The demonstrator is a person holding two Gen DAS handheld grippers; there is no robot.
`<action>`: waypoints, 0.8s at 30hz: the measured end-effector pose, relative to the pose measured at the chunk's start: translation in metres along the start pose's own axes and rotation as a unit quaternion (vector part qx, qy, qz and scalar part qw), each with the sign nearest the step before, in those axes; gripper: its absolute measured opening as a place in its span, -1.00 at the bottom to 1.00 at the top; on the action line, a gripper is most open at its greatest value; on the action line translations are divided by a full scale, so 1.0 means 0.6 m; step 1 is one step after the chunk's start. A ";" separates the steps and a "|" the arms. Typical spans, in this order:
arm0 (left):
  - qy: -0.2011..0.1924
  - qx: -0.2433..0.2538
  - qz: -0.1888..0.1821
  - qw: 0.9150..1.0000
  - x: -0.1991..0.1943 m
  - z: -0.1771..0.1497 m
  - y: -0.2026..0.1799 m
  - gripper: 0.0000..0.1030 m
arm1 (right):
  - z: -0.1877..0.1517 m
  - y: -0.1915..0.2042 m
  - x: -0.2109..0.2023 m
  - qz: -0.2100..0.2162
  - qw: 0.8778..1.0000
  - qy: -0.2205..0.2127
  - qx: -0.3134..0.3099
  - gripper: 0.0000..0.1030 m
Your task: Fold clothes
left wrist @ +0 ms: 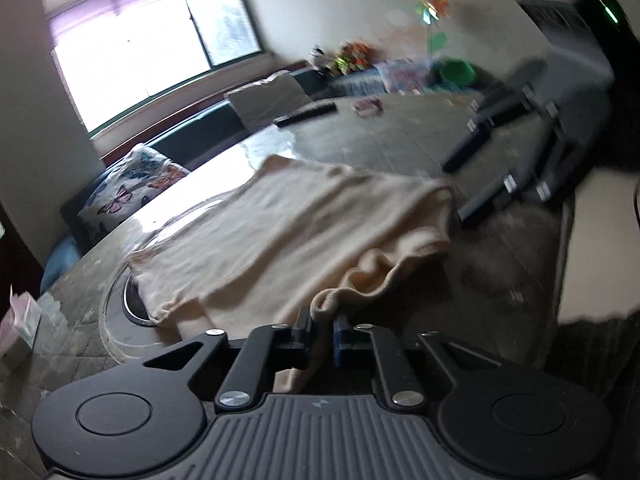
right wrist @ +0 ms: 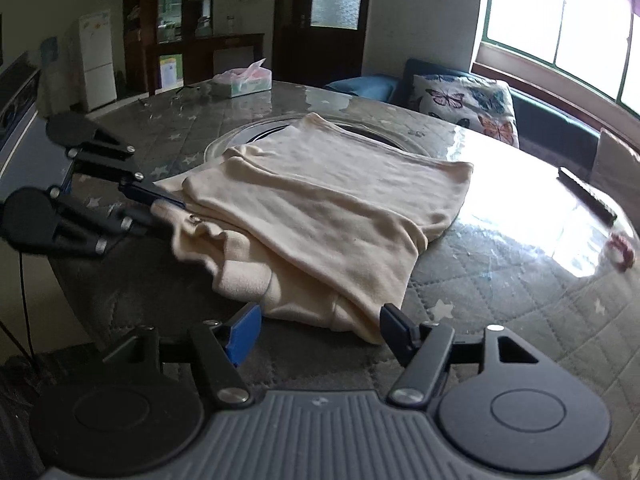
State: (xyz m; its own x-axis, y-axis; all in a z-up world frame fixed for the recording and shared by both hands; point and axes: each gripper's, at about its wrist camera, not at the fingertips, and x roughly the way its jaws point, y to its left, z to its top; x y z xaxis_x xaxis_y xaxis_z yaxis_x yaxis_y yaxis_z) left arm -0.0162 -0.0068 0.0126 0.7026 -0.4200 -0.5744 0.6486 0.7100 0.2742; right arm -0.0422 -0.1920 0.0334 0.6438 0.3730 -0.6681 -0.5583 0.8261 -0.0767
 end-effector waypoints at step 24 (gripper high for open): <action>0.020 -0.048 0.033 0.998 -0.007 -0.021 0.025 -0.37 | 0.066 -0.008 0.036 0.026 0.999 -0.035 0.027 -0.86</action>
State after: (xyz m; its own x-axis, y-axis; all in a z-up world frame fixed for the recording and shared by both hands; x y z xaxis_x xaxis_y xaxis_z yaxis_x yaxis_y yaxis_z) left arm -0.0131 0.0130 0.0096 0.7292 -0.3499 -0.5881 0.5697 0.7865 0.2384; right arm -0.0048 -0.1715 0.0489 0.6510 0.4431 -0.6163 -0.5643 0.8256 -0.0025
